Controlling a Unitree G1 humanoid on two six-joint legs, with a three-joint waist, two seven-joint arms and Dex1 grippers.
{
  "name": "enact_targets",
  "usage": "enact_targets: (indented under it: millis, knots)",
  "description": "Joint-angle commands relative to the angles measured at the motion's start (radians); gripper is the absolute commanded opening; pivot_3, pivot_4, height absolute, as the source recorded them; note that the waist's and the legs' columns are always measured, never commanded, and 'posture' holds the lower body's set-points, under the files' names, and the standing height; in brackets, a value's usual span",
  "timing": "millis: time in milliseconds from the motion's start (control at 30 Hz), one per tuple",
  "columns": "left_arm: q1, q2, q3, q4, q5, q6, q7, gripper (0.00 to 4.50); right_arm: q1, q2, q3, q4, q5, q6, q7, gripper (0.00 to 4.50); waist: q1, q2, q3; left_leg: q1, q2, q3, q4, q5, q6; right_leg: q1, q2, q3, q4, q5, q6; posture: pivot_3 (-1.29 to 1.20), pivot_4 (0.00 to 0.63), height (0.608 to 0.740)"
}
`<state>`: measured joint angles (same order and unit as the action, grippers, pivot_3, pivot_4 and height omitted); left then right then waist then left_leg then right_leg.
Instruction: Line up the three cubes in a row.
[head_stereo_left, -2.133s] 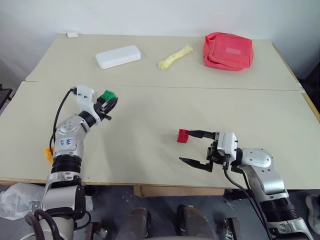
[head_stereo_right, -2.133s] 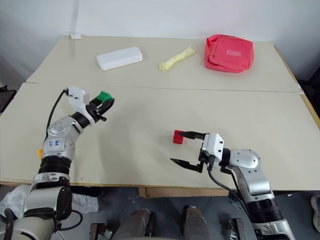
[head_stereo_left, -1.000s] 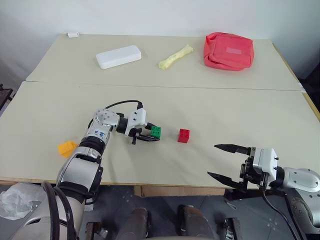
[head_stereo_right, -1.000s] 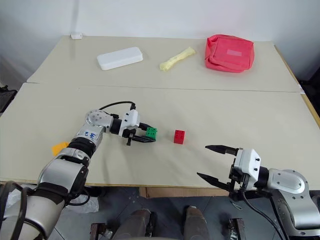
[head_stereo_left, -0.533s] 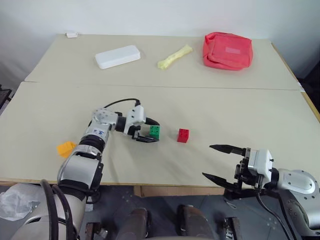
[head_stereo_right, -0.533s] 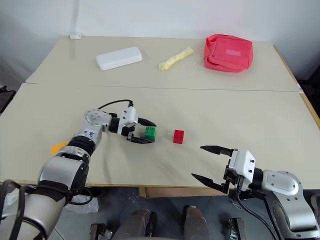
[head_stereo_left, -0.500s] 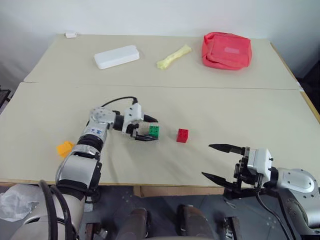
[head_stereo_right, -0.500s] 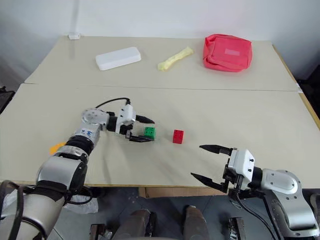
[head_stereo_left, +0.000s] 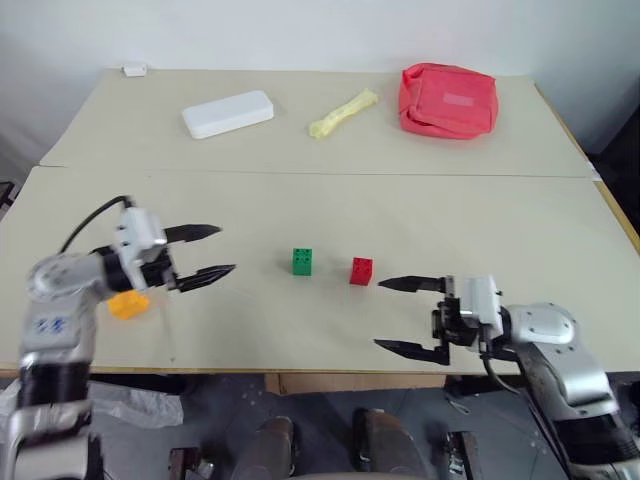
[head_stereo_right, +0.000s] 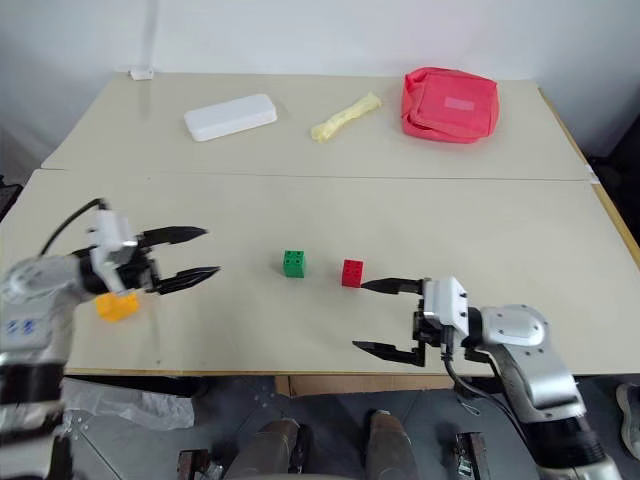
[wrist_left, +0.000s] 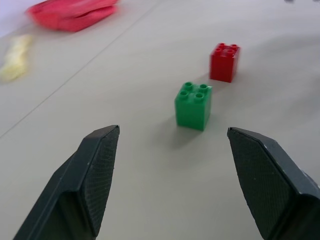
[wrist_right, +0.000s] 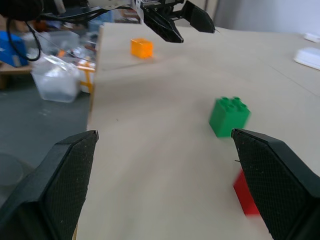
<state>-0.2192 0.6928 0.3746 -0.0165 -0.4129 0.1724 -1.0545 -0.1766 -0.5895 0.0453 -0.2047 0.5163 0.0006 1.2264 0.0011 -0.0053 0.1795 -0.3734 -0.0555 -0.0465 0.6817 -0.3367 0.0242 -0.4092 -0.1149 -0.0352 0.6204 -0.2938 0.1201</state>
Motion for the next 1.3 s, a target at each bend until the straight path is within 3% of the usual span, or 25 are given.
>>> enact_targets:
  millis: [33,100,267,500,600,933,1300]
  knots:
    - [0.120,-0.048,0.236,-0.136,-0.062,0.085,0.248,3.67,-0.045,0.035,0.014,-0.017,0.038,0.004,0.010,4.50,0.000,0.000,0.000,0.000,0.000,0.000,0.000,0.000,0.000,0.000,0.000,0.000,0.000,0.000,0.000,0.00,0.150,0.740]
    - [0.177,-0.079,0.338,-0.141,-0.100,0.124,0.339,3.67,-0.059,0.050,0.024,-0.020,0.049,0.019,0.015,4.50,0.004,0.000,0.000,0.001,0.000,0.000,0.000,0.000,0.000,0.000,0.000,0.000,0.000,0.000,0.000,0.00,0.150,0.740]
    - [0.483,-0.130,0.459,-0.210,-0.088,0.101,0.322,3.67,-0.086,0.060,0.045,-0.026,0.044,0.021,0.038,4.50,-0.001,0.000,0.000,0.002,0.000,0.001,-0.001,-0.002,0.000,0.001,0.000,0.000,0.000,0.000,-0.001,0.00,0.150,0.740]
    - [0.655,-0.130,0.493,-0.227,-0.108,0.066,0.283,3.67,-0.122,0.071,0.042,0.004,0.024,-0.014,0.055,4.50,0.017,-0.001,0.000,0.003,0.001,0.001,-0.001,-0.004,0.000,0.002,0.000,0.000,-0.006,-0.001,-0.002,0.00,0.150,0.740]
    - [0.720,-0.100,0.481,-0.148,-0.087,0.008,0.180,3.09,-0.131,0.071,0.043,0.021,0.018,-0.019,0.060,4.50,0.017,0.000,0.000,0.003,0.002,0.002,-0.001,-0.005,-0.001,0.002,0.000,0.001,-0.005,-0.002,-0.003,0.00,0.150,0.740]
    - [0.549,-0.035,0.378,0.001,-0.071,-0.024,0.202,0.03,-0.104,0.082,0.046,0.020,-0.012,-0.044,0.033,4.50,0.017,0.000,0.000,0.003,0.002,0.001,-0.002,-0.006,-0.001,0.001,0.000,0.000,-0.005,-0.002,-0.004,0.00,0.150,0.740]
    - [0.380,0.011,0.266,0.060,-0.055,0.007,0.222,0.03,-0.078,0.074,0.039,0.005,-0.025,-0.052,0.000,4.50,-0.002,-0.001,0.000,0.003,0.002,0.001,-0.003,-0.006,-0.001,0.000,0.001,-0.001,-0.004,-0.002,-0.004,0.00,0.150,0.740]
